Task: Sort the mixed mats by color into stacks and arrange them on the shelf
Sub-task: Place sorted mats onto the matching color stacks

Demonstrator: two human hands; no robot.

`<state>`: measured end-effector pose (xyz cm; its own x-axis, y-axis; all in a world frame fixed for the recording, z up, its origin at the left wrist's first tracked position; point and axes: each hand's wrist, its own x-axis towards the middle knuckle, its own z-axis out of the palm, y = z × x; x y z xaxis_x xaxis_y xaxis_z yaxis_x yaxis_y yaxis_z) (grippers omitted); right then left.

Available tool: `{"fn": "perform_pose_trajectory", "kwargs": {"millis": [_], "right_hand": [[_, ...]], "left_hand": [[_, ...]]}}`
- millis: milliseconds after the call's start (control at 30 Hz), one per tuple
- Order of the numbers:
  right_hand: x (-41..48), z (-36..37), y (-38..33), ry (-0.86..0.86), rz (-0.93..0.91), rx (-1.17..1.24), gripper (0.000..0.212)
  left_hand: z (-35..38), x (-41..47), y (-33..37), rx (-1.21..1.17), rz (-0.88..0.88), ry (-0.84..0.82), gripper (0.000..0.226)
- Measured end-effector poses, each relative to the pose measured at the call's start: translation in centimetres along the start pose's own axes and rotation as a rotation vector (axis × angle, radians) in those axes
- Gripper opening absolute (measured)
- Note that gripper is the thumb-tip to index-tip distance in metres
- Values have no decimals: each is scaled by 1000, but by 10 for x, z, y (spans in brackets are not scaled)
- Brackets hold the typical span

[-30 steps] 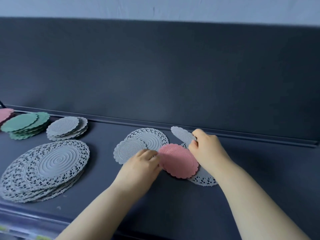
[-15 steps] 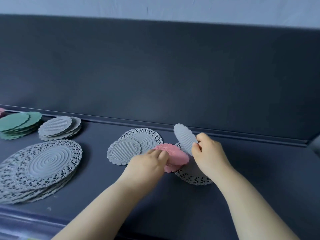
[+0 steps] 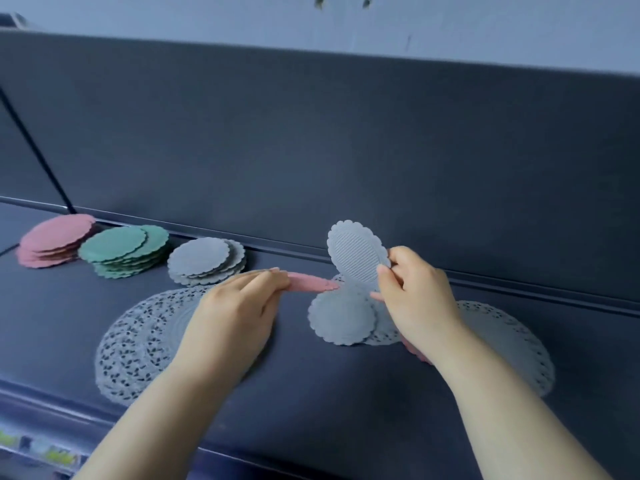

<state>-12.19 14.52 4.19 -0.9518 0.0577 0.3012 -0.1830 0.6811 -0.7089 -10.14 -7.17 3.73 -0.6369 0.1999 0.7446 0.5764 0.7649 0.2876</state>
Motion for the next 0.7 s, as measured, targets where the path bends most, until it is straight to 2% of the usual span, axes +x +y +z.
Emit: {"fn": "perform_pose_trajectory", "kwargs": {"millis": [133, 200, 300, 467, 567, 700], "right_hand": [[9, 67, -60, -56, -46, 0, 30], [17, 101, -90, -61, -65, -17, 38], [31, 154, -128, -84, -72, -120, 43], [54, 227, -152, -264, 33, -378, 62], [53, 247, -155, -371, 82, -522, 53], [48, 251, -159, -380, 121, -537, 45]], "left_hand": [[-44, -21, -83, 113, -134, 36, 17], [-69, -30, -120, 121, -164, 38, 19], [-101, -42, -174, 113, -150, 43, 19], [-138, -47, -233, 77, -128, 66, 24], [-152, -44, -248, 45, -97, 51, 27], [-157, -44, -250, -26, -47, -9, 48]]}}
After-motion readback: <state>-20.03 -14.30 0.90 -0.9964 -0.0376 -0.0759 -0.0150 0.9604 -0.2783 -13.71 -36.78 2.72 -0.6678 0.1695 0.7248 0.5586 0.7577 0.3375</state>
